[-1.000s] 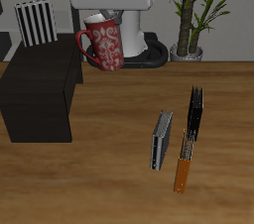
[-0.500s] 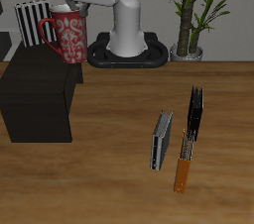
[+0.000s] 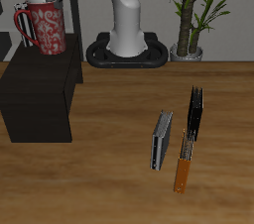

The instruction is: Place the right striped book upright on top of the shelf and place the red mug on top of the shelf

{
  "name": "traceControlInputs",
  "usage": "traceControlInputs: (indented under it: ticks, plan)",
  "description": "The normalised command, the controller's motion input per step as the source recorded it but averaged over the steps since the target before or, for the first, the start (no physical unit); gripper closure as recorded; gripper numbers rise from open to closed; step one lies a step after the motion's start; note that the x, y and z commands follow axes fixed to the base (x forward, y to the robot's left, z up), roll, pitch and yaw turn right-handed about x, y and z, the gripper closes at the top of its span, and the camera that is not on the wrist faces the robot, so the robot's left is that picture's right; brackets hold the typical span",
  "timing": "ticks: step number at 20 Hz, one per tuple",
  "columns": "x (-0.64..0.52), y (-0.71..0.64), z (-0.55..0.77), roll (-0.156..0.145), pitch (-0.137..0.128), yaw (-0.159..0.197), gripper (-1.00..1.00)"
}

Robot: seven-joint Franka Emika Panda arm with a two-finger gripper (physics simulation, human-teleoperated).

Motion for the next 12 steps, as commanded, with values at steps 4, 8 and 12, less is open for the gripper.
traceControlInputs:
  ticks: [4,8,12]
  plan:
    - [-0.04,-0.19,0.03,0.058,-0.009,0.002,1.0]
    - [0.1,-0.3,-0.11,-0.019,0.029,-0.014,1.0]
    - [0.06,-0.25,-0.09,-0.022,0.015,-0.039,1.0]
